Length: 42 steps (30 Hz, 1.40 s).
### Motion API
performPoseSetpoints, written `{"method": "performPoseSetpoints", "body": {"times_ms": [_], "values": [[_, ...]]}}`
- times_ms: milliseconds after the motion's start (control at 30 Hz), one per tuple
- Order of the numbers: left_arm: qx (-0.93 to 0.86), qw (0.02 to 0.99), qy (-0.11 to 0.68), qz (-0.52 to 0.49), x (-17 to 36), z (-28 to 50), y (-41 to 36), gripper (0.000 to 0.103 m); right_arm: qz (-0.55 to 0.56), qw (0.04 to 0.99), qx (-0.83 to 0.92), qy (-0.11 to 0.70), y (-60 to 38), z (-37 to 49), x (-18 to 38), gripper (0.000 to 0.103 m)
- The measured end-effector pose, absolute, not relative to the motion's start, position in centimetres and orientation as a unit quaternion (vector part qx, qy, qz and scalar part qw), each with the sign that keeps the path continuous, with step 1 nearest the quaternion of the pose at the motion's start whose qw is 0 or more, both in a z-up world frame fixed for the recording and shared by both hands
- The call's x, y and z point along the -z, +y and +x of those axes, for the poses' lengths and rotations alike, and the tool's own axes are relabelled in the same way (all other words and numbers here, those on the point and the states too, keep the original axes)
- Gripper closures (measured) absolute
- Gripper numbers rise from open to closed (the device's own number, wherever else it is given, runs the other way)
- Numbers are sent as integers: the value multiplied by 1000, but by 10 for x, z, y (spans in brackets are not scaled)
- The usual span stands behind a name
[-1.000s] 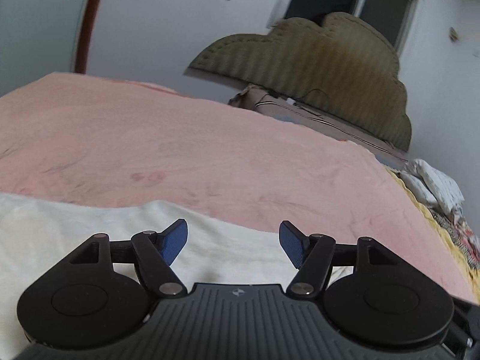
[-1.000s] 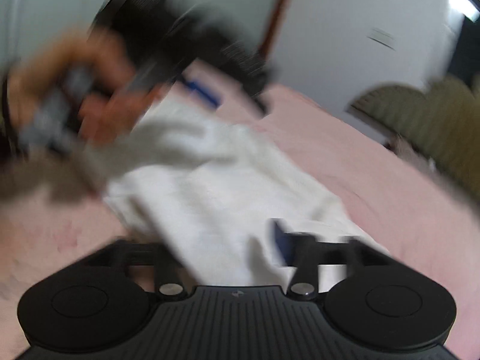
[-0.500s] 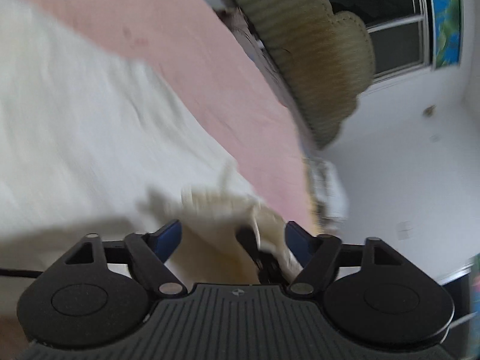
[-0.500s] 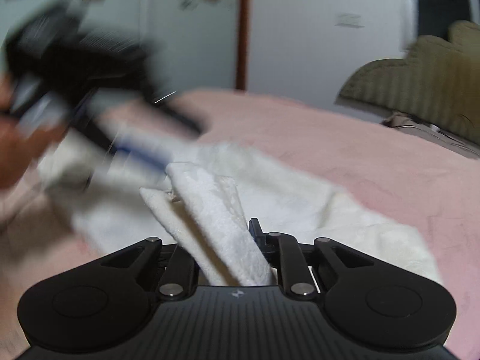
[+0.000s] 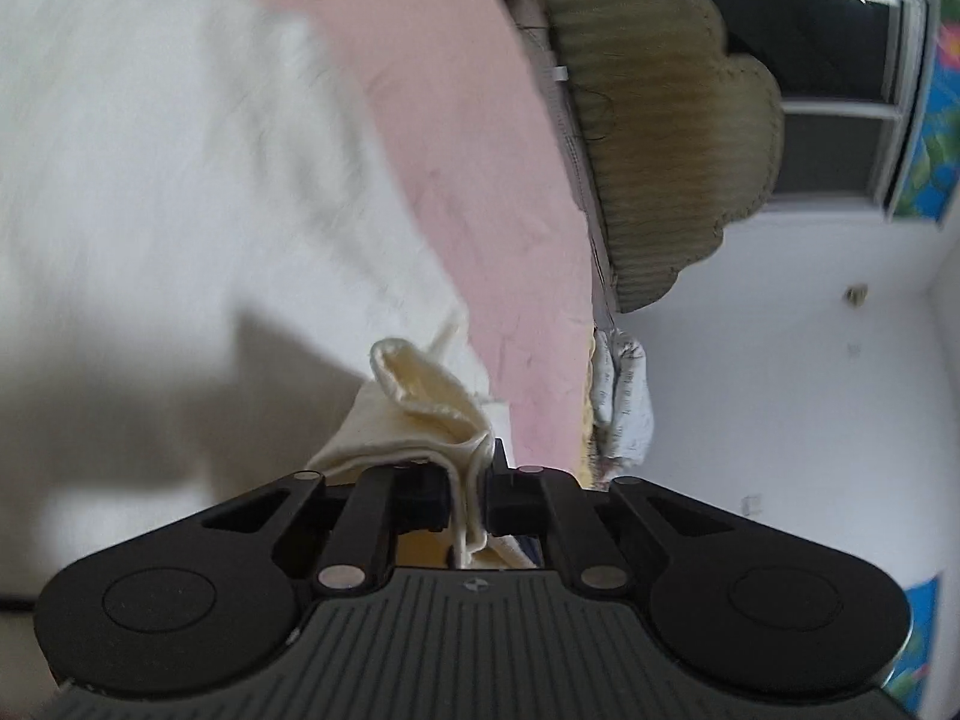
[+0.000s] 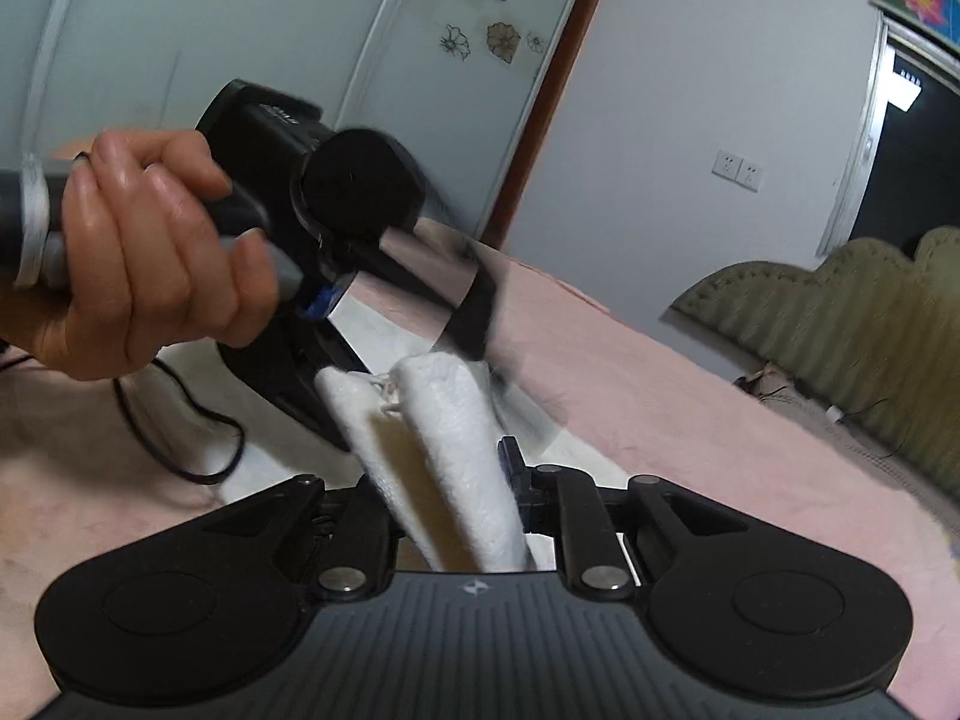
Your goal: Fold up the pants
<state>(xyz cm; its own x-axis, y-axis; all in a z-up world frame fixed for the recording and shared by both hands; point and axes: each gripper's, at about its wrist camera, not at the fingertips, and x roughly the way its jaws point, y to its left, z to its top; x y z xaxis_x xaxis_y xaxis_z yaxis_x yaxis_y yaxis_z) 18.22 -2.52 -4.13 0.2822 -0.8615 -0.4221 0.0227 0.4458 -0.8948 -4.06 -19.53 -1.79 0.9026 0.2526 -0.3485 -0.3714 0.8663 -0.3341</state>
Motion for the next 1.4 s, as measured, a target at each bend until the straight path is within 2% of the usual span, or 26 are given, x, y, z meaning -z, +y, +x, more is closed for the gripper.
{"method": "performPoseSetpoints", "body": {"times_ms": [133, 167, 267, 400, 567, 633, 700, 800, 833, 900, 933, 1000, 1067, 1133, 1167, 1200, 1333, 1400], "values": [[316, 804, 437, -249, -13, 192, -42, 93, -180, 968, -131, 117, -189, -16, 11, 88], [290, 833, 427, -198, -17, 191, -49, 93, -164, 969, -127, 133, -188, -6, 12, 83], [240, 858, 442, -108, 2, 195, -64, 93, -141, 944, -152, 255, -181, 25, 31, 42], [234, 848, 460, -123, 28, 190, -56, 93, -139, 932, -215, 258, -189, -9, 32, 42], [236, 855, 442, -135, 16, 176, -45, 93, -16, 960, -177, 218, -271, -25, -7, 40], [234, 860, 434, -134, 15, 170, -45, 93, 21, 964, -122, 233, -304, -8, -6, 37], [224, 861, 438, -130, 20, 170, -46, 92, 67, 946, -115, 295, -329, 21, 13, 33], [216, 857, 447, -137, 26, 173, -43, 83, 71, 928, -103, 351, -335, 47, 50, 33], [214, 862, 441, -131, 23, 171, -42, 72, 58, 935, -89, 337, -328, 40, 48, 33], [198, 875, 428, -115, 14, 165, -37, 64, 32, 948, -35, 315, -312, 27, 35, 31], [187, 882, 418, -110, 9, 161, -34, 63, 22, 953, -14, 301, -307, 18, 30, 28], [185, 896, 390, -101, -1, 154, -30, 60, 24, 961, -38, 275, -296, -6, 21, 11], [181, 901, 386, -78, -2, 152, -34, 49, 29, 955, -111, 273, -287, -13, 23, 5], [176, 896, 407, -30, 10, 156, -46, 42, -6, 940, -141, 311, -267, -9, 39, 5], [175, 894, 413, -7, 18, 156, -51, 40, -35, 933, -130, 334, -256, -4, 50, 5], [173, 900, 401, 3, 18, 151, -52, 40, -46, 935, -118, 330, -249, -3, 55, 0], [138, 920, 367, 18, 6, 137, -43, 40, -12, 950, -113, 292, -245, -15, 36, 0], [123, 927, 355, 7, 0, 132, -31, 35, -2, 950, -132, 282, -237, -14, 25, 0]]}}
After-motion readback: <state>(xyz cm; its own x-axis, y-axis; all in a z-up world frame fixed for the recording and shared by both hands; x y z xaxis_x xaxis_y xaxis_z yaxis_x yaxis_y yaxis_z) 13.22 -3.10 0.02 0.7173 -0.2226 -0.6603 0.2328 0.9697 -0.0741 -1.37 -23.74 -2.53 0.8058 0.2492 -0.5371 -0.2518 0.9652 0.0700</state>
